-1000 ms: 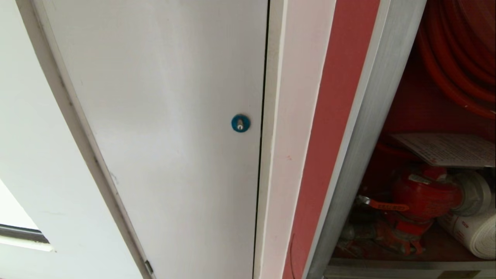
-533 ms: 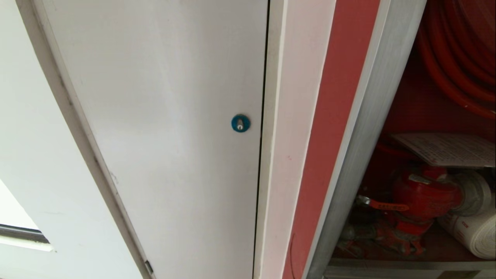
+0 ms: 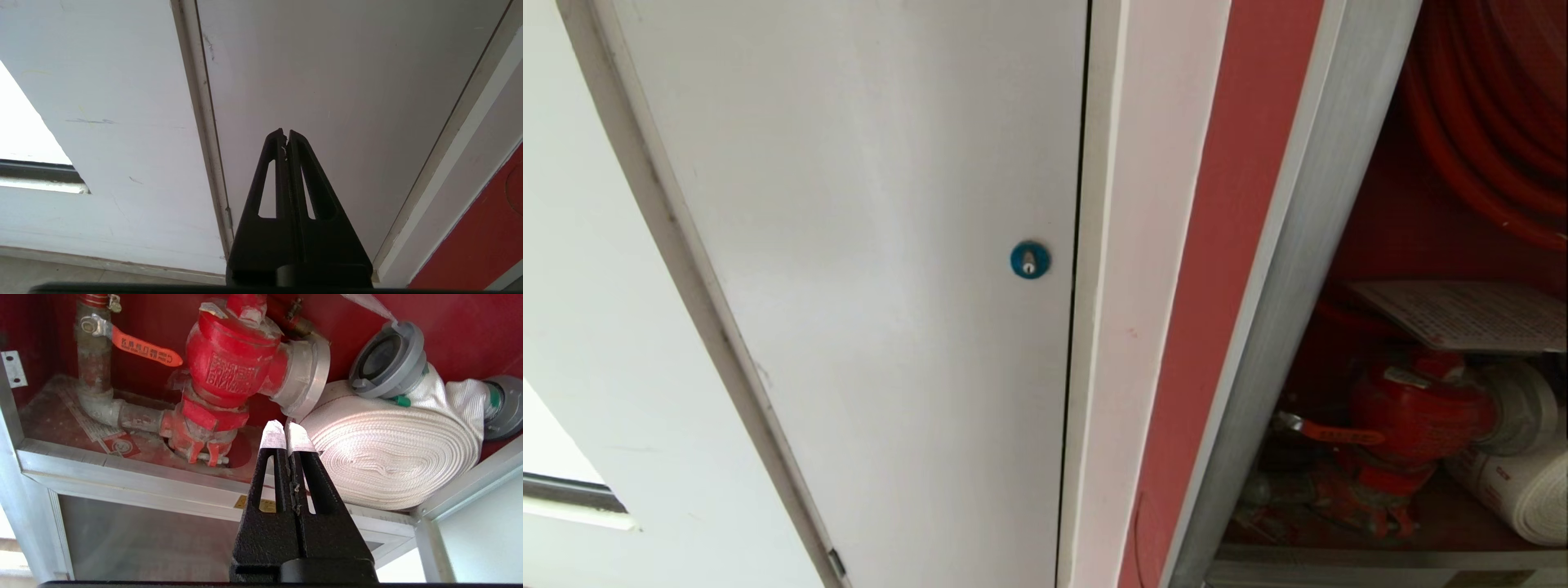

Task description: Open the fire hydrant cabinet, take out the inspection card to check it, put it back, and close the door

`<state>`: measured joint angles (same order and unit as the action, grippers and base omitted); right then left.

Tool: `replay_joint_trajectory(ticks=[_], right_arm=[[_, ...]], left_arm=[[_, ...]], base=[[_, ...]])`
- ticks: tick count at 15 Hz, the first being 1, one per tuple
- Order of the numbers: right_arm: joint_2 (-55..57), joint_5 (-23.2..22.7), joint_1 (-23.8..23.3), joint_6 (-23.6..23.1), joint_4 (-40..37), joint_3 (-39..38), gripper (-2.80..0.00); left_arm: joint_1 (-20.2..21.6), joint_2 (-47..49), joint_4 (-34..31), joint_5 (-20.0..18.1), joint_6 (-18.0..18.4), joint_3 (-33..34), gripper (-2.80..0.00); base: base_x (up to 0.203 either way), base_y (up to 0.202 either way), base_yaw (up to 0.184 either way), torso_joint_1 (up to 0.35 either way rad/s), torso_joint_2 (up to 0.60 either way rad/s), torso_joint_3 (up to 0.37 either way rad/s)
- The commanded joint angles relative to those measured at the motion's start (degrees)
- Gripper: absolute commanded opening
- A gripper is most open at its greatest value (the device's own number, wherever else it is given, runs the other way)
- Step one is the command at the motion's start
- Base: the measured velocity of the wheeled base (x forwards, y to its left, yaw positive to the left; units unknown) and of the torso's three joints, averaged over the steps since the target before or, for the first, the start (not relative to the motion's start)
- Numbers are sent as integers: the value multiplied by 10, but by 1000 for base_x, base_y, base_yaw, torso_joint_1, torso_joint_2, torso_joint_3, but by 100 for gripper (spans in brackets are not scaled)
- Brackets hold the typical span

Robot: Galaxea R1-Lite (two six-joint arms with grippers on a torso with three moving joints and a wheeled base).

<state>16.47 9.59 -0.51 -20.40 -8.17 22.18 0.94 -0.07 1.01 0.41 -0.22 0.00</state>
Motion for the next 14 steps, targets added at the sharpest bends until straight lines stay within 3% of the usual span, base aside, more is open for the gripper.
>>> replay_joint_trajectory(ticks=[1, 8, 12, 14], right_arm=[[47, 0, 1, -9, -9, 21, -280], [56, -22, 21, -88, -102, 62, -280], [57, -22, 21, -176, -106, 63, -280], [63, -10, 21, -242, -108, 65, -280]], left_arm=[[0, 1, 0, 0, 0, 4, -280], [0, 1, 0, 0, 0, 4, -280], [0, 1, 0, 0, 0, 4, -280], [0, 1, 0, 0, 0, 4, -280]], base=[[0, 0, 0, 0, 0, 0], [0, 0, 0, 0, 0, 0], [0, 0, 0, 0, 0, 0], [0, 0, 0, 0, 0, 0]])
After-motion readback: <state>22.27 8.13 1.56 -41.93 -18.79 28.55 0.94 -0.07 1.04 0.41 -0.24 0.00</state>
